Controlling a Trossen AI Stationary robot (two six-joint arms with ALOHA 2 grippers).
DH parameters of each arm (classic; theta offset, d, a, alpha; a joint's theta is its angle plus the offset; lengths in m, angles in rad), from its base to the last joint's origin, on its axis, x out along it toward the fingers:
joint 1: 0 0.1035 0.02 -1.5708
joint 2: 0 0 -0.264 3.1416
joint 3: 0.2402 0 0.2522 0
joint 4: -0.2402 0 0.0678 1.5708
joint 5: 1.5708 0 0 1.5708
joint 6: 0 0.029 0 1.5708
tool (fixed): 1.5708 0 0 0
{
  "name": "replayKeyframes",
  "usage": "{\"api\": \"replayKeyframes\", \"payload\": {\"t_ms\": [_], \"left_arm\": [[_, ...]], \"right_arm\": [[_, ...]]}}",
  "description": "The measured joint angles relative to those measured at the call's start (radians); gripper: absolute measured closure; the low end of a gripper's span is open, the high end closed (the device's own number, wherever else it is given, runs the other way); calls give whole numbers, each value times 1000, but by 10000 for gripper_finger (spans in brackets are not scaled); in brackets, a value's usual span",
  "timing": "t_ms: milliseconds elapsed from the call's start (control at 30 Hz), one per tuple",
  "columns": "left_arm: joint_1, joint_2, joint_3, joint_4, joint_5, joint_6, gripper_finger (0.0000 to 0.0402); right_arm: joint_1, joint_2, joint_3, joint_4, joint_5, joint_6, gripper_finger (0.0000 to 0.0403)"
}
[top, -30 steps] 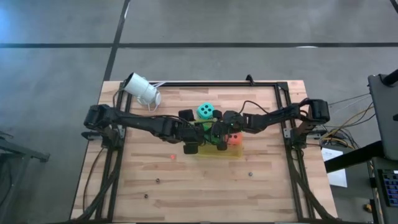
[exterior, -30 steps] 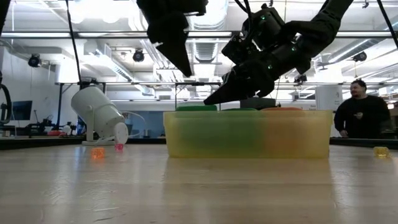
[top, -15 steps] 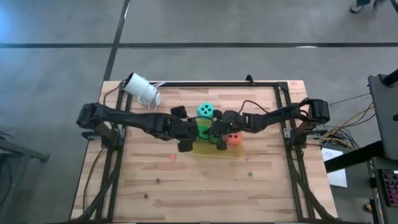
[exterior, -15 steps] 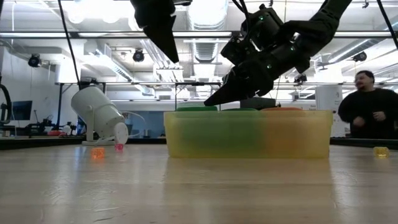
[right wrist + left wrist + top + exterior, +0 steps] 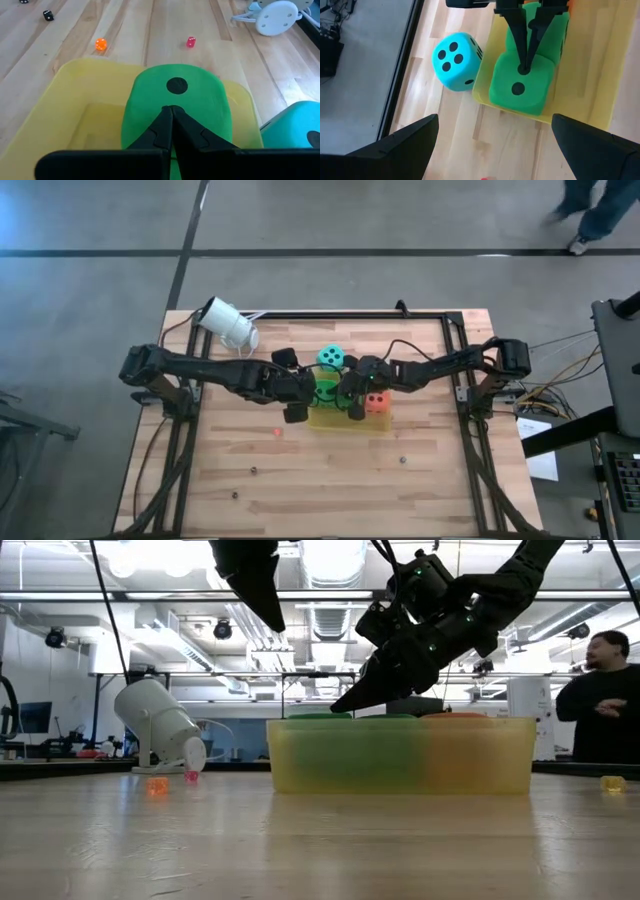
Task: Pick & Place Dice
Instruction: Put the big green dice into the yellow bin, then put the big light blue dice into the yellow bin
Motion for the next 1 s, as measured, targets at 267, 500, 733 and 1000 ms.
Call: {"api": "replayKeyframes", "payload": {"t_ms": [267, 500, 733, 1000], "left_arm": [[0, 0, 0, -1, 0, 0, 11], [0, 0, 0, -7, 0, 0, 11], [0, 0, 0, -10, 0, 0, 11], [0, 0, 0, -10, 0, 0, 11]], "right_arm": [[-1, -52, -6, -30, 10, -19, 394], [0, -127, -7, -72, 11, -44, 394], [0, -148, -9, -88, 10, -48, 394], [0, -175, -8, -120, 7, -55, 394]]}}
